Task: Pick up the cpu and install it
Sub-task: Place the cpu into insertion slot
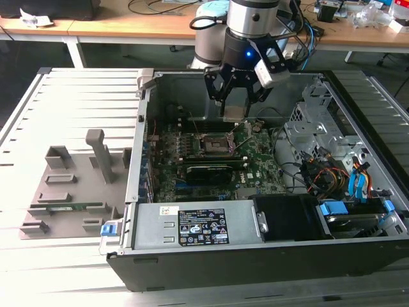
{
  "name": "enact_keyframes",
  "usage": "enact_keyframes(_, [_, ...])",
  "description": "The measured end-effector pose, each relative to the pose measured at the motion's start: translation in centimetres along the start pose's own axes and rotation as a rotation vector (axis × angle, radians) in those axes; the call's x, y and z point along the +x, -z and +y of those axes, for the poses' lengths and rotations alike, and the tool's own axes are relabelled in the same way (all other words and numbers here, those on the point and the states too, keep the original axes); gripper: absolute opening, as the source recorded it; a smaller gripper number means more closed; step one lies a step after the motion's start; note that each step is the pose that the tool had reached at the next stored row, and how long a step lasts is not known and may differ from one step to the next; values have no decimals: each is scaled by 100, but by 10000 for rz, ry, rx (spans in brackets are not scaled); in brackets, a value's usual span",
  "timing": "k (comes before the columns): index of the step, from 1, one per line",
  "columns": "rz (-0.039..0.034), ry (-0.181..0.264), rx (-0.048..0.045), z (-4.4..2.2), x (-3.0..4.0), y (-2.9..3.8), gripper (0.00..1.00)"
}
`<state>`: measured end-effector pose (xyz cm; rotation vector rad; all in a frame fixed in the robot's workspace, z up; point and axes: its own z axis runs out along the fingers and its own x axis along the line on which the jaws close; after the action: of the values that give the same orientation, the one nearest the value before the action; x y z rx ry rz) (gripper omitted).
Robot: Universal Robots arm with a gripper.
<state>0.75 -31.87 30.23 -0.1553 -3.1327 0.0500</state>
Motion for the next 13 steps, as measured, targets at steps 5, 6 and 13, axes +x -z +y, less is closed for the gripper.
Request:
enact_keyframes(5, [26,-799,-2,0,0,-2,55])
enact_keyframes(6, [32,-1001,-3,0,0,-2,55])
enact_keyframes(13, [59,-1852,-5,0,0,-4,55])
